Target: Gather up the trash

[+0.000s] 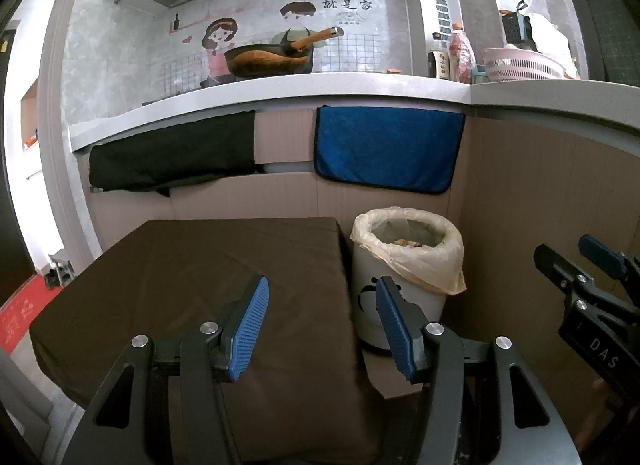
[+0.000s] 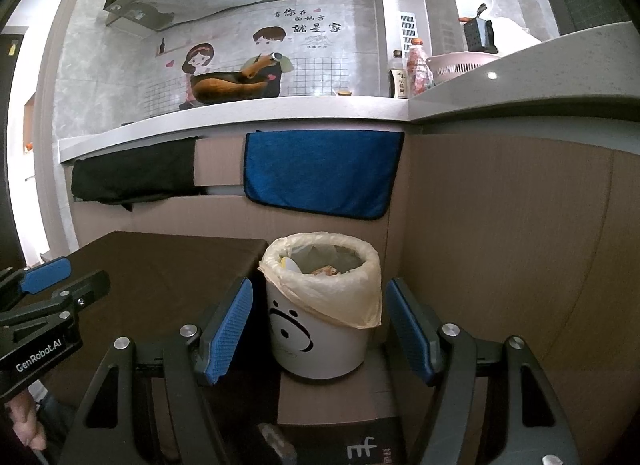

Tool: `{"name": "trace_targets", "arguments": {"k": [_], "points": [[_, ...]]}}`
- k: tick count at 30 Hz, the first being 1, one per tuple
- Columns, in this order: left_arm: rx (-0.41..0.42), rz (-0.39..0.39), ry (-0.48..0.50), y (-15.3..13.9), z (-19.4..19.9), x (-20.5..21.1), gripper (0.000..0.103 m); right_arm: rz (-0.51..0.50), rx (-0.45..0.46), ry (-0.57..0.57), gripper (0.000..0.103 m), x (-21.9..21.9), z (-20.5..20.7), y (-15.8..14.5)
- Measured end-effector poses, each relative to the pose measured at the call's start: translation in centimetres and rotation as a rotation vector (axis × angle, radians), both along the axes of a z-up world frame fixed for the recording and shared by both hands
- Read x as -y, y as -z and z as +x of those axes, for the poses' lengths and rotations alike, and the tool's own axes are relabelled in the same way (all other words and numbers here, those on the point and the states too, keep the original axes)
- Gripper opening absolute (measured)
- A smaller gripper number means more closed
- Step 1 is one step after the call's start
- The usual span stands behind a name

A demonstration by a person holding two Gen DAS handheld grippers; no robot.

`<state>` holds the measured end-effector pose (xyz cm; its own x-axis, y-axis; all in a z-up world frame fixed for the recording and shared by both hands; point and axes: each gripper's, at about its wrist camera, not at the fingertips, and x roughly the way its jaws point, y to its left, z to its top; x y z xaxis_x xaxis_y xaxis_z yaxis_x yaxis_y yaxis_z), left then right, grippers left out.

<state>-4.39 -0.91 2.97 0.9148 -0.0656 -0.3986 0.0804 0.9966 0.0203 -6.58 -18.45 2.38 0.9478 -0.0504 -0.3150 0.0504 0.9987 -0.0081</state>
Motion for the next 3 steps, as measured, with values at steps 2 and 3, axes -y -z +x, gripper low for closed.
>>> {"name": "trace_targets", "arguments": {"k": [2, 3], "points": [[0.001, 0.002, -0.003, 0.03, -0.06, 0.05, 0.057, -0.001, 0.001, 0.001, 0.066, 0.06, 0.02, 0.01], [0.002, 0.001, 0.001, 0.01, -0.04, -0.10, 0.057, -0.001, 0.000, 0.001, 0.067, 0.09, 0.08, 0.02]]}}
